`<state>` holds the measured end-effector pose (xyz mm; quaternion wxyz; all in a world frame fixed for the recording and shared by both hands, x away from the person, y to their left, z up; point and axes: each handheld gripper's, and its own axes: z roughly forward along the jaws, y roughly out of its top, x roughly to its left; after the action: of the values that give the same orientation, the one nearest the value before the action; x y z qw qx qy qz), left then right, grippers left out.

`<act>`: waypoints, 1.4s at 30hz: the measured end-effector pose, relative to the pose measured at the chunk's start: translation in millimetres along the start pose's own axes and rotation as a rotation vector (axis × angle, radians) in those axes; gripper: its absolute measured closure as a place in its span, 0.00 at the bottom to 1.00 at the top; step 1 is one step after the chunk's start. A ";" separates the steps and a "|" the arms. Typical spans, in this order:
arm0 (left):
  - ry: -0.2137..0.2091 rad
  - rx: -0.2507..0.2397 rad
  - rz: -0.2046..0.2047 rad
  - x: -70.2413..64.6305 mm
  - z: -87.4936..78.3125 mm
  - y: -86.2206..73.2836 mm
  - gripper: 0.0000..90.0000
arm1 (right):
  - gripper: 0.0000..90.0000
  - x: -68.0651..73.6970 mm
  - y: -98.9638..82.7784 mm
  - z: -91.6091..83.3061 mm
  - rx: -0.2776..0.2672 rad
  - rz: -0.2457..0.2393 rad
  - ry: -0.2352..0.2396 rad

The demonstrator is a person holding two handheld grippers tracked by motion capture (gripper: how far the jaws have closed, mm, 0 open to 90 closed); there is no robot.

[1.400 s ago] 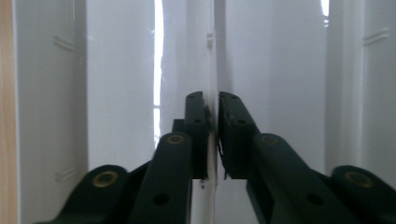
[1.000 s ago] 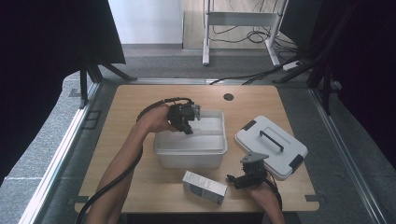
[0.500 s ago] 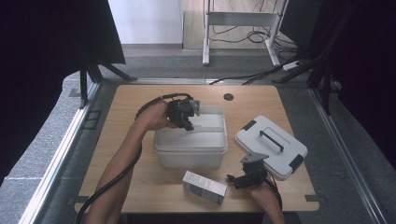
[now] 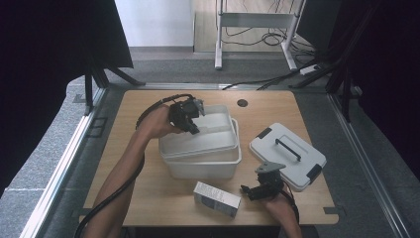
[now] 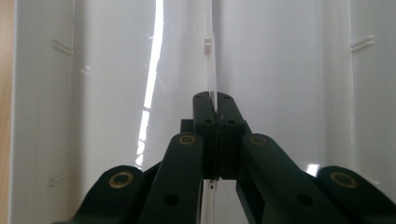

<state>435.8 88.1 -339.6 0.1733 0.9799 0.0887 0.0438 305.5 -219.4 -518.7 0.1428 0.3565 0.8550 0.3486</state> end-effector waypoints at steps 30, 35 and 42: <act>0.166 -0.046 -0.446 23.9 -28.0 -87.3 0.99 | 0.04 -0.1 -0.3 -0.4 -0.005 0.008 -0.006; 0.178 -0.046 -0.496 24.2 -36.4 -107.1 0.99 | 0.04 -0.2 -0.3 -0.5 -0.005 0.007 -0.005; 0.206 -0.044 -0.545 23.5 -45.5 -132.2 0.99 | 0.04 -0.4 -0.3 -0.5 -0.007 0.007 -0.007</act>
<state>432.6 229.8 -341.6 0.1900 0.9063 0.3648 0.0971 305.3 -220.1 -518.6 0.1460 0.3601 0.8521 0.3506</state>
